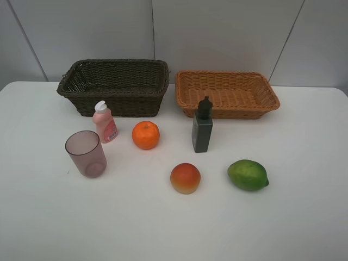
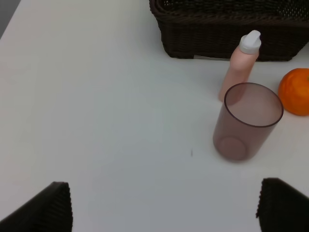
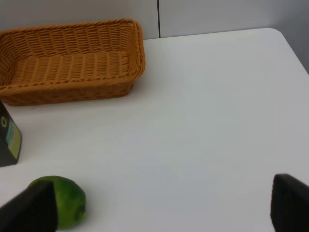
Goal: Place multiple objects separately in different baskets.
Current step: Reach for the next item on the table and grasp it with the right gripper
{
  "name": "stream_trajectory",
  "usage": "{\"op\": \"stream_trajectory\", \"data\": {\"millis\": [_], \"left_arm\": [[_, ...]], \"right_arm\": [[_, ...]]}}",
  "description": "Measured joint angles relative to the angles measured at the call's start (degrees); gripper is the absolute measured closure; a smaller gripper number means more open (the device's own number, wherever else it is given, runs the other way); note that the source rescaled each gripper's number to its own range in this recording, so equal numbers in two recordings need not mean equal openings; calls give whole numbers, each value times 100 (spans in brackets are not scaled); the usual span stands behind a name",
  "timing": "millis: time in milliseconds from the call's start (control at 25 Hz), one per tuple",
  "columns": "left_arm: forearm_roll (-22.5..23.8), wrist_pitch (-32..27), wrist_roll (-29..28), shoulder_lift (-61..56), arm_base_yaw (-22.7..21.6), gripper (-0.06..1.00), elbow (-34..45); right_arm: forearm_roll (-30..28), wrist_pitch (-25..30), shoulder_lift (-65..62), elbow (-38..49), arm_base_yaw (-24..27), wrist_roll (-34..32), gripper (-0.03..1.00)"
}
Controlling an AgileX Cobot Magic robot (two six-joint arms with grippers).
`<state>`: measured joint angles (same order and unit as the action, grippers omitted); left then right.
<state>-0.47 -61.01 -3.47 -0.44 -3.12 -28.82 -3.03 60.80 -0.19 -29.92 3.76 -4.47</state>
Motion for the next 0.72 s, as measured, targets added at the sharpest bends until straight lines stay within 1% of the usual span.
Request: {"op": "stream_trajectory", "data": {"millis": [720], "left_arm": [[0,0,0,0,0,-5,0]], "right_arm": [[0,0,0,0,0,0,-3]]}}
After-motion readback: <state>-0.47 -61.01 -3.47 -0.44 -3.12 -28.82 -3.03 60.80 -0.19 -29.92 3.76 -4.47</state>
